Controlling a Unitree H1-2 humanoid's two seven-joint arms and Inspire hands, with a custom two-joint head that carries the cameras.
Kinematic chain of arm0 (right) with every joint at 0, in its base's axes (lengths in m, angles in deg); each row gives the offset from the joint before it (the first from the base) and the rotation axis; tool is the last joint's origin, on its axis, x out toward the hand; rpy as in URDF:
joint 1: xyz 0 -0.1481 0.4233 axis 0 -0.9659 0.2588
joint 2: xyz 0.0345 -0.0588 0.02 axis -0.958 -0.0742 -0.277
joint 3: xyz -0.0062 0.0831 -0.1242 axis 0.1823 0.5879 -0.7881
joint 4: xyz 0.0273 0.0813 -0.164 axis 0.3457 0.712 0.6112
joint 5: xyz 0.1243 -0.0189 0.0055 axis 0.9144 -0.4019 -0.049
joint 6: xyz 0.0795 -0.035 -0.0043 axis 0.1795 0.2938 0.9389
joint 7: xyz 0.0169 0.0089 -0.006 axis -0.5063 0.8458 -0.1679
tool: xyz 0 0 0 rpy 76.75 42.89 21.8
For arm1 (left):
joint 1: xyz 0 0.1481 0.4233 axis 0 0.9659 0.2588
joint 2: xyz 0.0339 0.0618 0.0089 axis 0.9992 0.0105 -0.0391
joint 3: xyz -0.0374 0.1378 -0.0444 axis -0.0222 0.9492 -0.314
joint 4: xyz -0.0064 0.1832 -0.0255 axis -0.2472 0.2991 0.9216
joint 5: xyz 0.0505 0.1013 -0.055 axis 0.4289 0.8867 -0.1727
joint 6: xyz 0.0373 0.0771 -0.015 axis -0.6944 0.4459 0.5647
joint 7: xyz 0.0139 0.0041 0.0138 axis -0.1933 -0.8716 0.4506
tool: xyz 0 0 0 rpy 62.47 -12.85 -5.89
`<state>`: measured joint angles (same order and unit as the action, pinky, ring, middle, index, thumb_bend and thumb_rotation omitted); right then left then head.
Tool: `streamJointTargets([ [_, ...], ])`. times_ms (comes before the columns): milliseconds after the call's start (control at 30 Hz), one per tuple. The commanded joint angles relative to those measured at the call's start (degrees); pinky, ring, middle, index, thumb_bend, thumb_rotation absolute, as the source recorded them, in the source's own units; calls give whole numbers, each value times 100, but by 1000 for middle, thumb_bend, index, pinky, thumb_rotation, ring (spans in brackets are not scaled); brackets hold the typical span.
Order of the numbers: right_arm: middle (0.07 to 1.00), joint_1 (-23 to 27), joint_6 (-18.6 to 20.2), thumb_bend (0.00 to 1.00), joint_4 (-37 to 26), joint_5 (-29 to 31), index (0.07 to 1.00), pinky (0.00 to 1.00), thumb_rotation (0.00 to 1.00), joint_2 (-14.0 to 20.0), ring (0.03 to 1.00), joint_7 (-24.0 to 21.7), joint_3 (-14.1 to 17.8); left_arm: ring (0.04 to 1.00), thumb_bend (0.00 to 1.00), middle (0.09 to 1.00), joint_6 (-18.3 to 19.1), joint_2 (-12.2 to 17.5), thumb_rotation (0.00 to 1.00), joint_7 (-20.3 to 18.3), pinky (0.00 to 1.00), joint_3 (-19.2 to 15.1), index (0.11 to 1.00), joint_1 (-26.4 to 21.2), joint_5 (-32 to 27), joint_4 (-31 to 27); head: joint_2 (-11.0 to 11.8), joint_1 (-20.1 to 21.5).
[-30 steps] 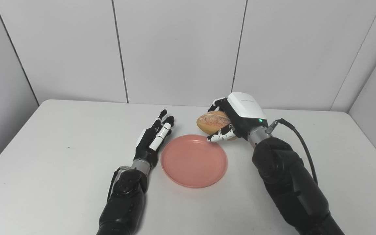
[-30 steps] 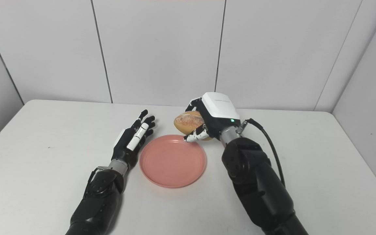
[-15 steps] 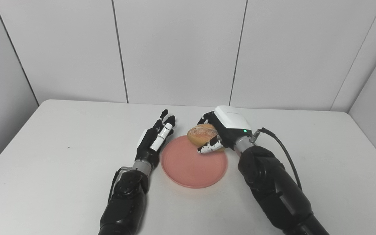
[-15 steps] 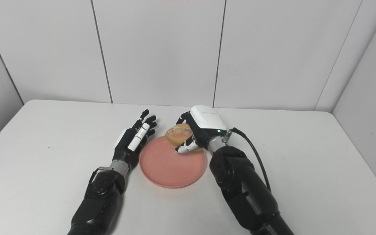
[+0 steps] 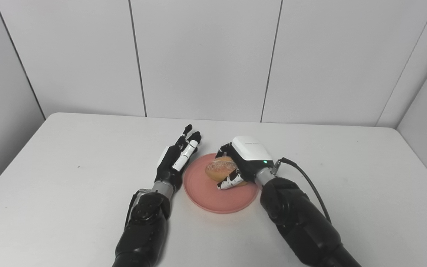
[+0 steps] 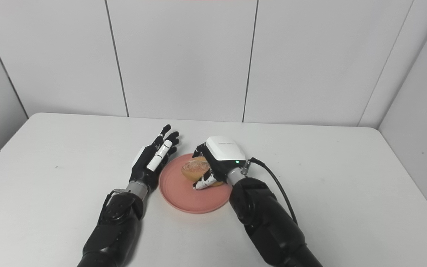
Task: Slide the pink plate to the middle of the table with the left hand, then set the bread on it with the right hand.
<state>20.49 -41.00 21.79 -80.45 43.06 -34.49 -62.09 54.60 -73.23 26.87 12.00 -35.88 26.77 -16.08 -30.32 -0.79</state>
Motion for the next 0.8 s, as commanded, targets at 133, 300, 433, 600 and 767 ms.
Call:
streamJointTargets([
  [133,461,353,-172,515,-64,-45,531,253,0,-82,375,187,-46,929,700,926,-62,-209,659,-65,948,39,974,428,-59,377,-5,3],
  [300,475,364,-154,517,-100,-65,524,286,0,-74,392,157,-85,929,689,928,-61,-209,662,-103,946,27,976,421,-89,390,-7,0],
  [433,599,341,38,604,-290,-102,527,471,112,-34,561,-77,-88,941,692,944,-13,-204,645,-176,966,-14,975,402,-160,414,-14,20],
  [600,802,322,214,981,-565,-408,737,723,365,106,780,-430,-177,964,702,976,14,-153,680,-268,988,31,991,390,-145,424,-16,31],
  [767,909,307,189,1000,-637,-630,809,971,484,220,924,-517,-200,968,703,944,51,-129,660,-349,997,-8,991,394,-186,428,-15,42],
])
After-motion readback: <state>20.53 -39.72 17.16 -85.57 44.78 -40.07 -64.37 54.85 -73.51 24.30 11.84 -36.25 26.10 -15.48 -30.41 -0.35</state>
